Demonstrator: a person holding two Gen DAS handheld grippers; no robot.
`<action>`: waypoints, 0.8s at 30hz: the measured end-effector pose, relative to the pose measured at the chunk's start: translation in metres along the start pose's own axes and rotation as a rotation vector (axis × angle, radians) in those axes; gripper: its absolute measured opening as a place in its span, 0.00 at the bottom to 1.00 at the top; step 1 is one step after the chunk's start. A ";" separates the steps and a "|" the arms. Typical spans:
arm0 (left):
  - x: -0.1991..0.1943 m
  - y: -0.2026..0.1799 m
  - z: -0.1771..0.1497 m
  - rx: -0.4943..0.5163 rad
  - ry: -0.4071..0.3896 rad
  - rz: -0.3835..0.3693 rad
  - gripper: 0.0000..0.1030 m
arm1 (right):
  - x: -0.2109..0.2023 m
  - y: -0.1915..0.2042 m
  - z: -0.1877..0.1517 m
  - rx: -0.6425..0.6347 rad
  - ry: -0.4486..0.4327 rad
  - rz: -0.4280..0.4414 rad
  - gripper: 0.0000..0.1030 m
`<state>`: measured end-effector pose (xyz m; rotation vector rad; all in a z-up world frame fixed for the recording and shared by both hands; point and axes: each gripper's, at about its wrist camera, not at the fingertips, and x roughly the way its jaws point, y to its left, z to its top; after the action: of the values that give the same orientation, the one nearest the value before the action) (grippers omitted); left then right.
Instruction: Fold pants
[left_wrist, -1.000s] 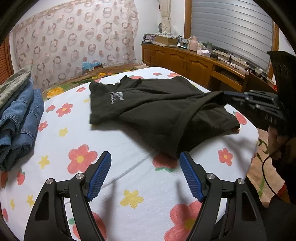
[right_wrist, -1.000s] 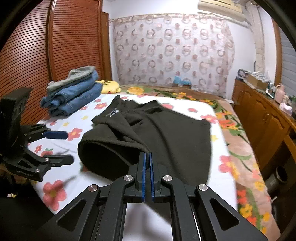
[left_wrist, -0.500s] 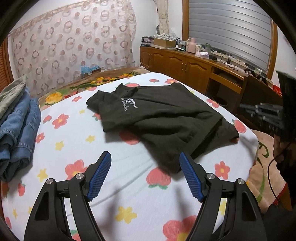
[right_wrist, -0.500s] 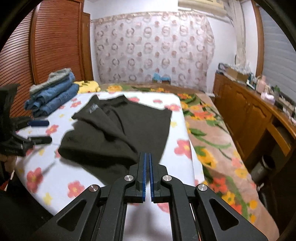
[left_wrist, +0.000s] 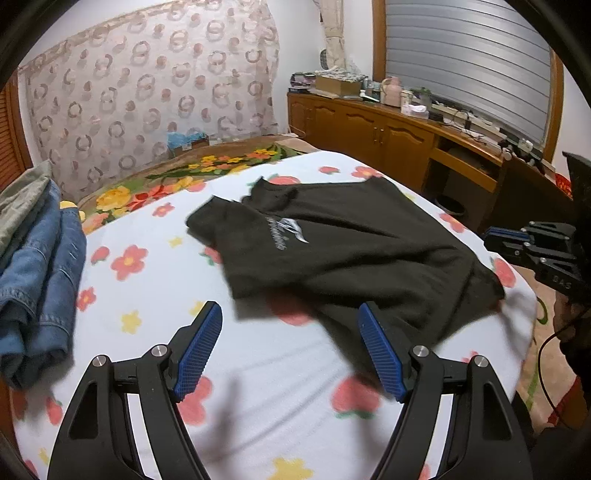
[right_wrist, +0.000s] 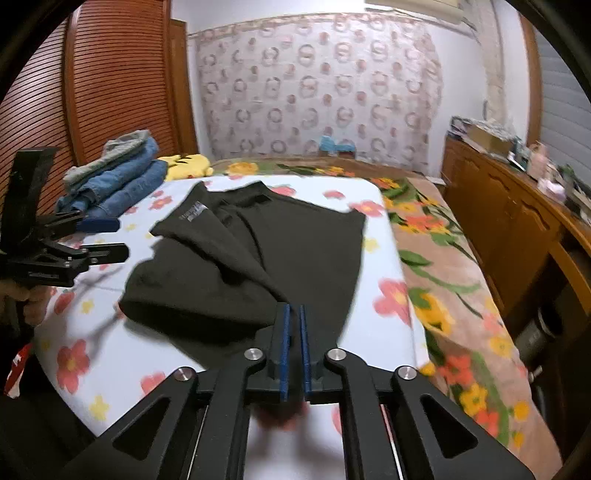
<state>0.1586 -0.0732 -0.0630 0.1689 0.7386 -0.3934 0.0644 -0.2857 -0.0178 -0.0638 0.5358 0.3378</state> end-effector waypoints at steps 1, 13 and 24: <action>0.001 0.006 0.003 -0.007 -0.001 0.008 0.75 | 0.003 0.003 0.006 -0.008 0.000 0.008 0.12; 0.003 0.056 0.007 -0.064 0.000 0.052 0.75 | 0.051 0.019 0.053 -0.088 0.014 0.154 0.31; 0.001 0.079 -0.008 -0.082 0.005 0.055 0.75 | 0.097 0.040 0.071 -0.205 0.118 0.247 0.36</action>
<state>0.1864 0.0010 -0.0686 0.1130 0.7525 -0.3105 0.1643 -0.2084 -0.0049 -0.2183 0.6262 0.6327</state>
